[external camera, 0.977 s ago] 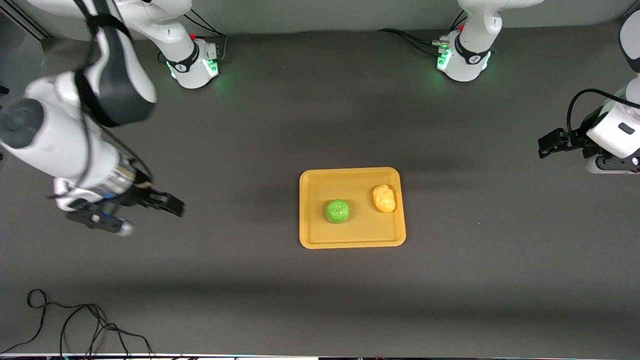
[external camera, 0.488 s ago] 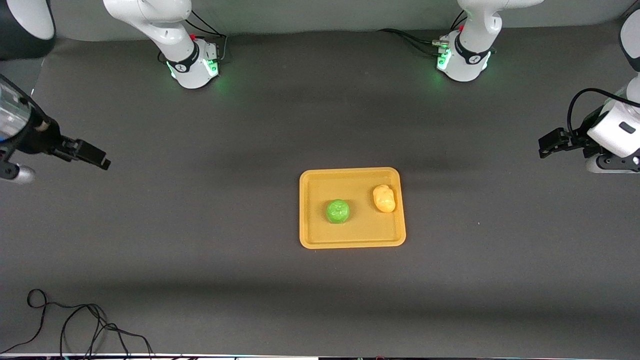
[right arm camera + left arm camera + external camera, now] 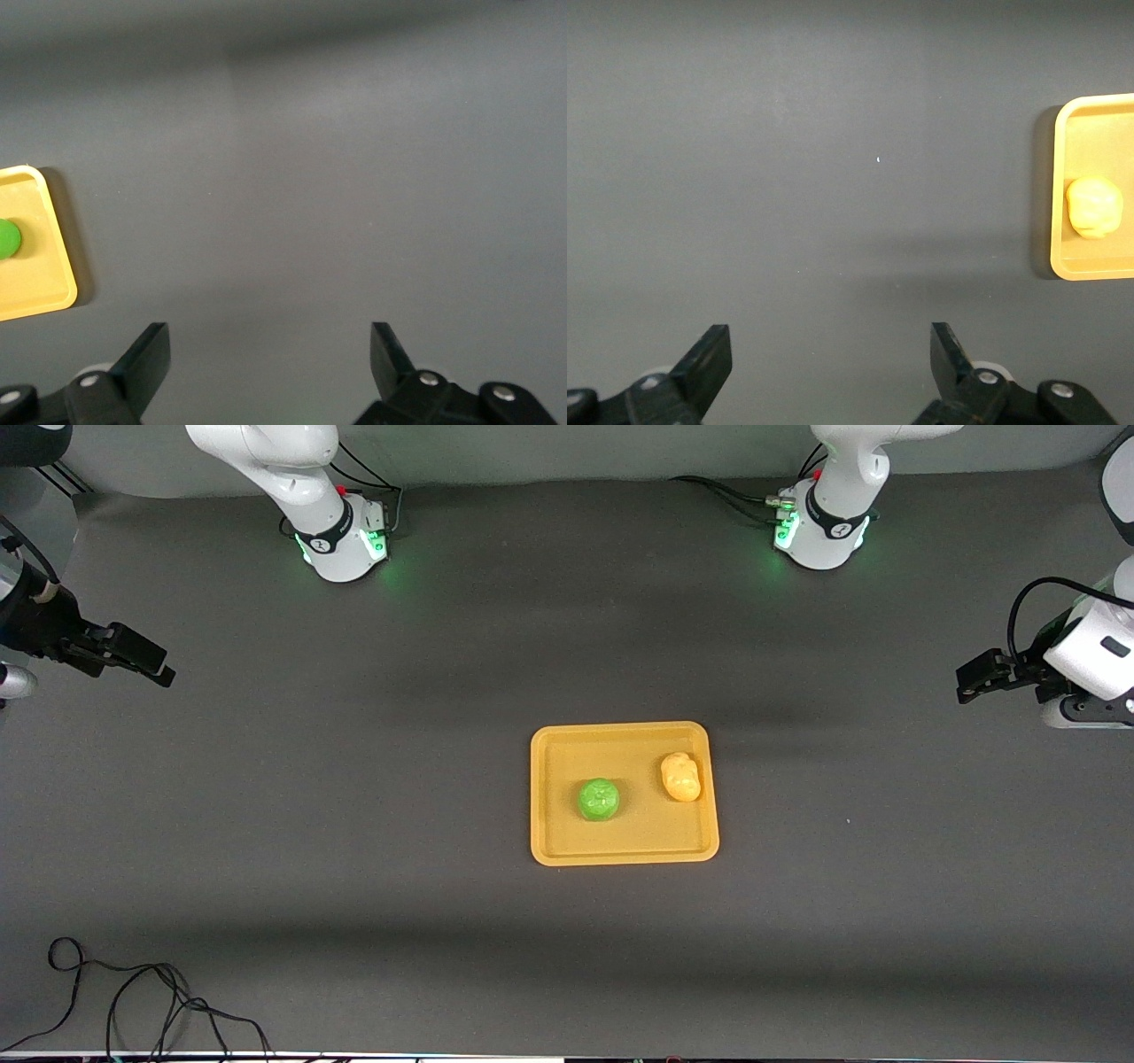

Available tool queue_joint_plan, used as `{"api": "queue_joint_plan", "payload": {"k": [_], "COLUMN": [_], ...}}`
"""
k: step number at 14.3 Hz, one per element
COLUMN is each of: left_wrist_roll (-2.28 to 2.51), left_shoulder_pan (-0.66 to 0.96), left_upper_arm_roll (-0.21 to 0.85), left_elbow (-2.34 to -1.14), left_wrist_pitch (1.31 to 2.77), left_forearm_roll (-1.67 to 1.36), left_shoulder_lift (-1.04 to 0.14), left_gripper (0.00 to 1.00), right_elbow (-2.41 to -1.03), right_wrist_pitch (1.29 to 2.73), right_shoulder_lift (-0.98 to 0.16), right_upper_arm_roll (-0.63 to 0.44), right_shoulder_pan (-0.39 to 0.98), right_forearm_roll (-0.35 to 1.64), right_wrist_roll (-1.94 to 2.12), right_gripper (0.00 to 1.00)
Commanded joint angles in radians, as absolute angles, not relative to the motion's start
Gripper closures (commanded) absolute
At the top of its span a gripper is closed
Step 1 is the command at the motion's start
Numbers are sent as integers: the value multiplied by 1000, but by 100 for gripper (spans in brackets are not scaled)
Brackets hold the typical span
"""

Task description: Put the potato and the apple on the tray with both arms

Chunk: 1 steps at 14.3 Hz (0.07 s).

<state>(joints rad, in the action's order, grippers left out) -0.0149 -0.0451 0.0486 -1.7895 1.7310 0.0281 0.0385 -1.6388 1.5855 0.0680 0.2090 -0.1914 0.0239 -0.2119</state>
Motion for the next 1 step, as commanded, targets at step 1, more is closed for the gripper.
{"api": "queue_joint_plan", "payload": {"k": [1], "left_wrist_roll": [-31], "left_shoulder_pan": [-48], "left_upper_arm_roll": [48], "left_elbow": [-1810], "left_wrist_pitch": [1735], "left_forearm_roll": [28], "left_shoulder_lift": [66], "left_gripper": [0], "right_elbow": [-1649], "right_wrist_pitch": [1582], "right_shoulder_lift": [72], "right_upper_arm_roll": [219], "right_shoulder_pan": [-198], "right_forearm_roll": [25], "right_wrist_roll": [-189], "right_gripper": [0]}}
